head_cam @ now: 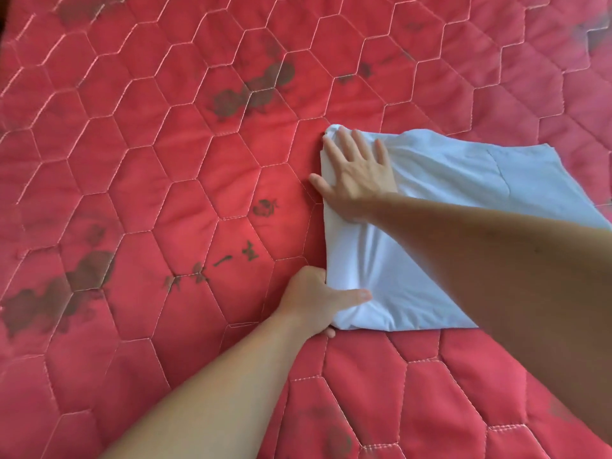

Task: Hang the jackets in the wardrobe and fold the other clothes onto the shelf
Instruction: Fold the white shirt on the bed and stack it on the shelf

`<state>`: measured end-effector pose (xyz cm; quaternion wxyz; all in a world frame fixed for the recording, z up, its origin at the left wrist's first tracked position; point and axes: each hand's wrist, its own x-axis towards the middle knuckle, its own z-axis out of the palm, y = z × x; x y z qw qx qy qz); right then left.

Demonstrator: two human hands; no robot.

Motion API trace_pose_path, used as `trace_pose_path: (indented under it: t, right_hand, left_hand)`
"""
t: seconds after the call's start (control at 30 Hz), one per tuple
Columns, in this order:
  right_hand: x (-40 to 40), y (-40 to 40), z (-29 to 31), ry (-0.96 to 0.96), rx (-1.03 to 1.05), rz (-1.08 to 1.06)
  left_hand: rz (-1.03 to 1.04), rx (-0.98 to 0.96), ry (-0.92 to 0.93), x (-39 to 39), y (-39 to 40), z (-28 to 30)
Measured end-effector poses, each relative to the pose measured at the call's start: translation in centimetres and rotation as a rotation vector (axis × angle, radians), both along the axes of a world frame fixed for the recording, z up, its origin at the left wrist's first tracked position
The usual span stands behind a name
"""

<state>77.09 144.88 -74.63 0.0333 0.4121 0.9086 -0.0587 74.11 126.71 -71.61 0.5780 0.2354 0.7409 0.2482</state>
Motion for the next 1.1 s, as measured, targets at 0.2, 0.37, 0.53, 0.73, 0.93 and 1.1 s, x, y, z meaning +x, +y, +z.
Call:
trace_pose_path:
  t: [0.2,0.37,0.53,0.73,0.93,1.1]
  right_hand:
    - [1.4,-2.4,0.2,0.119,-0.042,-0.008]
    - [6.7,-7.6,0.2,0.153,-0.114,-0.016]
    - [11.8,-12.0,0.6,0.118,-0.148,-0.085]
    - [14.9,-14.6,2.6,0.188,-0.210,-0.159]
    - [13.9,-14.6,5.2,0.697,-0.672,-0.499]
    - [15.1,-14.0,6.8,1.355,-1.209,-0.925]
  left_hand:
    - [-0.005,-0.031,0.009,-0.6,0.4,-0.2]
    - [-0.059,-0.024,0.055,-0.7,0.3,0.1]
    - [-0.022,0.008,0.049,-0.6,-0.1,0.5]
    - [-0.039,0.121,0.060,0.9,-1.7,2.2]
    - [0.036,0.252,0.130,2.2,-1.5,6.3]
    - [-0.031,0.341,0.121,6.2,0.3,9.3]
